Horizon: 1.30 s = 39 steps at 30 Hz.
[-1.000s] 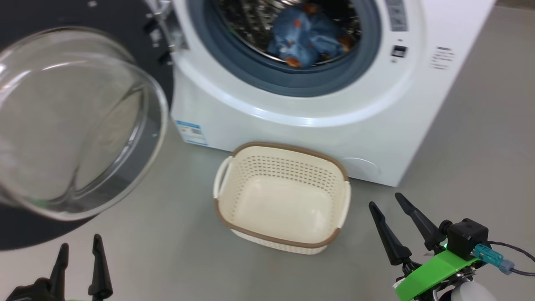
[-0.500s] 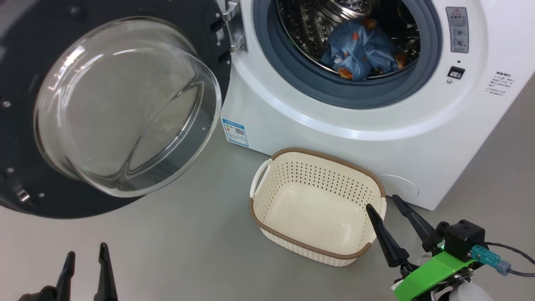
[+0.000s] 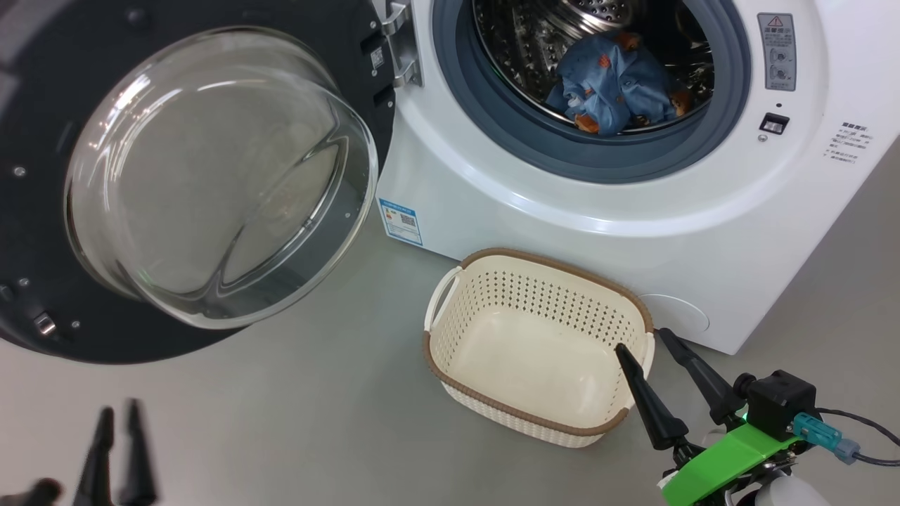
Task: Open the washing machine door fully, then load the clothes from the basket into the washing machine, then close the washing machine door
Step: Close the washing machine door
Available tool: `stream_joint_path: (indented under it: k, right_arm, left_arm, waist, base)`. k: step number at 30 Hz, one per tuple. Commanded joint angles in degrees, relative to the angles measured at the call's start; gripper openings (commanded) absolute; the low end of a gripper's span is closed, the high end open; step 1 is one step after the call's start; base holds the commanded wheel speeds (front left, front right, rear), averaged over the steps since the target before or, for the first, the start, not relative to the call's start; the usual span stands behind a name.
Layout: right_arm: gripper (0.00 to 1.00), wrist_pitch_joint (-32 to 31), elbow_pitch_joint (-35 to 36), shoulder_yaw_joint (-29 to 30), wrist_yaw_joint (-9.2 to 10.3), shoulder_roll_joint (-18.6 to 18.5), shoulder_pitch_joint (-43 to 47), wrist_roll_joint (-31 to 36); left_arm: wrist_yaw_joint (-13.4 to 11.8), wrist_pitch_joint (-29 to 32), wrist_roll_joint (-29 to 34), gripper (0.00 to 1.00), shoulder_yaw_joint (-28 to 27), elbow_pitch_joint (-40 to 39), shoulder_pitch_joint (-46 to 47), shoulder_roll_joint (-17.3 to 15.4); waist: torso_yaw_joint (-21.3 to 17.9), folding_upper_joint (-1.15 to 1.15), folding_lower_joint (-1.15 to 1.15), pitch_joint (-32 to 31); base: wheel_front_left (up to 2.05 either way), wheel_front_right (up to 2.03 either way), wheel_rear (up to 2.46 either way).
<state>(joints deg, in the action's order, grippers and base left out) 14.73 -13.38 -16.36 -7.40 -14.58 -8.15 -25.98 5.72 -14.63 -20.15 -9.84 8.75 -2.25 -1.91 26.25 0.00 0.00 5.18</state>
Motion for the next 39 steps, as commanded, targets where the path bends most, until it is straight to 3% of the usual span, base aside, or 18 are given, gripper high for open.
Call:
stream_joint_path:
  k: [1, 4, 8, 14, 20, 22, 27, 30, 32, 36, 39]
  right_arm:
    - [1.0, 0.27, 1.36, -1.03, -0.09, -0.08, -0.23, -0.88]
    - [1.0, 0.27, 1.52, -0.82, -0.09, 0.07, -0.39, -0.74]
    - [1.0, 0.27, 1.63, -0.75, -0.09, 0.22, -0.88, -0.61]
    - [1.0, 0.27, 1.78, -0.81, -0.09, 0.61, -2.11, -0.59]
    - [1.0, 0.27, 1.83, -1.33, -0.09, 0.78, -3.35, -0.39]
    - [1.0, 0.27, 1.81, -1.43, -0.09, 0.72, -3.53, -0.36]
    - [1.0, 0.27, 1.78, -1.87, -0.09, 0.3, -3.94, -0.27]
    - [1.0, 0.27, 1.88, -2.09, -0.09, 0.14, -4.04, -0.22]
    - [1.0, 0.27, 1.93, -2.03, -0.09, -0.07, -4.08, -0.2]
    - [1.0, 0.27, 1.98, -1.93, -0.09, -0.56, -4.0, -0.07]
    - [1.0, 0.27, 1.99, -1.91, -0.09, -1.04, -4.03, 0.04]
  left_arm:
    - [0.15, -0.37, -0.4, 0.0, -2.35, -1.91, 2.14, -0.97]
    - [1.26, -0.37, -1.5, 0.0, -6.66, -6.72, 4.96, -1.55]
    - [1.69, -0.37, -5.82, 0.0, -10.58, -9.34, 10.3, -5.57]
    - [1.75, -0.37, -19.08, 0.0, -13.26, -5.23, 20.89, -18.24]
    - [1.76, 1.18, -36.7, 0.0, -12.24, 7.51, 30.86, -29.81]
    - [1.76, 2.56, -39.85, 0.0, -11.68, 9.72, 32.21, -31.4]
    - [1.76, 12.05, -50.94, 0.0, -7.76, 19.34, 36.79, -38.76]
    - [1.76, 18.4, -56.81, 0.0, -6.97, 24.17, 39.37, -41.09]
    - [1.76, 22.91, -60.37, 0.0, -6.52, 26.53, 41.18, -41.81]
    - [1.76, 30.79, -61.34, 0.0, -2.95, 32.2, 43.17, -44.29]
    - [1.76, 35.62, -62.96, 0.0, -1.4, 34.98, 45.14, -44.09]
  waist:
    - [0.1, 0.0, 0.0, 0.11]
    - [0.35, 0.0, 0.0, 0.68]
    - [0.25, 0.0, 0.0, 1.59]
    - [-1.09, 0.0, 0.0, 3.37]
    - [-3.23, 0.0, 0.0, 5.47]
    - [-3.57, 0.0, 0.0, 5.83]
    - [-4.59, 0.0, 0.0, 7.11]
    - [-4.92, 0.0, 0.0, 7.58]
    - [-4.87, 0.0, 0.0, 7.87]
    - [-4.6, 0.0, 0.0, 8.37]
    - [-4.38, 0.0, 0.0, 8.58]
  base:
    - [0.0, 0.0, 0.0]
    - [0.0, 0.0, 0.0]
    - [0.0, 0.0, 0.0]
    - [0.0, 0.0, 0.0]
    - [0.0, 0.0, 0.0]
    - [0.0, 0.0, 0.0]
    - [0.0, 0.0, 0.0]
    - [0.0, 0.0, 0.0]
    - [0.0, 0.0, 0.0]
    - [0.0, 0.0, 0.0]
    - [0.0, 0.0, 0.0]
